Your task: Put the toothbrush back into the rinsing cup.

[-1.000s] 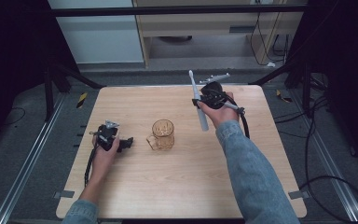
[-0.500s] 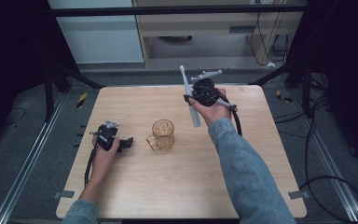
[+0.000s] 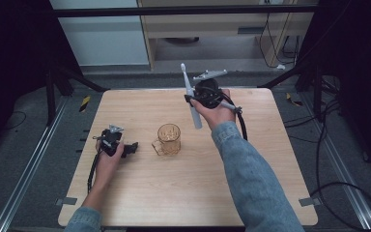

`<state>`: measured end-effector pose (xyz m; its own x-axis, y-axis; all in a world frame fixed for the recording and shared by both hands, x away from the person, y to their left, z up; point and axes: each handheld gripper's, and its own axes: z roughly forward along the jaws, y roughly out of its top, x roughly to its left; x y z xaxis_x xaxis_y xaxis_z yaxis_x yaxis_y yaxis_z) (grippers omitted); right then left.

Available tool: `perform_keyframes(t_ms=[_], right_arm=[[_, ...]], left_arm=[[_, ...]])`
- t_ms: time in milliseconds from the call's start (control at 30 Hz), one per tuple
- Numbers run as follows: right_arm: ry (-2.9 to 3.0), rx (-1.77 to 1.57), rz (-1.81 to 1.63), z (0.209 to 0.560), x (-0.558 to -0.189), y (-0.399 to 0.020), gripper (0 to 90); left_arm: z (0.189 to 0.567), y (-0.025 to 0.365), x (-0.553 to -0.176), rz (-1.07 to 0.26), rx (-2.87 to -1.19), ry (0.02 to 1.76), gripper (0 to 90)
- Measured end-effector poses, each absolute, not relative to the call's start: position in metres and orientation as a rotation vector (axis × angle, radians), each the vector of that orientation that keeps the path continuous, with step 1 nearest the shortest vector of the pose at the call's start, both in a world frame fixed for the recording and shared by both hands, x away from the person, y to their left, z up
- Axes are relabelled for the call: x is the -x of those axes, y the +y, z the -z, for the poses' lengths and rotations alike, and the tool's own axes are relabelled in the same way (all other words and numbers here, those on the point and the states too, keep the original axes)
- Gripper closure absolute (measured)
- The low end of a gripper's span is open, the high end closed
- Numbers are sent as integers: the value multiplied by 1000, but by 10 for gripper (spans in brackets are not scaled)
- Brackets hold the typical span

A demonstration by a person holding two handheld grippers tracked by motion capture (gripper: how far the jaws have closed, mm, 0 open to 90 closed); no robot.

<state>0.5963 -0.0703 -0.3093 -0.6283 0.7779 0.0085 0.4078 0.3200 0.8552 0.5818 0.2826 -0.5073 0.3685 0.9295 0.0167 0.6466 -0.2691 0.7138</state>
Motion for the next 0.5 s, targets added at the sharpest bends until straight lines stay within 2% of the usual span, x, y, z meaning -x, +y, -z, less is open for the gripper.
perform_keyframes(t_ms=[500], right_arm=[[2191, -999, -1246, 302, -590, -52, 671]], left_arm=[[507, 283, -582, -590, -2017, 1355, 0]])
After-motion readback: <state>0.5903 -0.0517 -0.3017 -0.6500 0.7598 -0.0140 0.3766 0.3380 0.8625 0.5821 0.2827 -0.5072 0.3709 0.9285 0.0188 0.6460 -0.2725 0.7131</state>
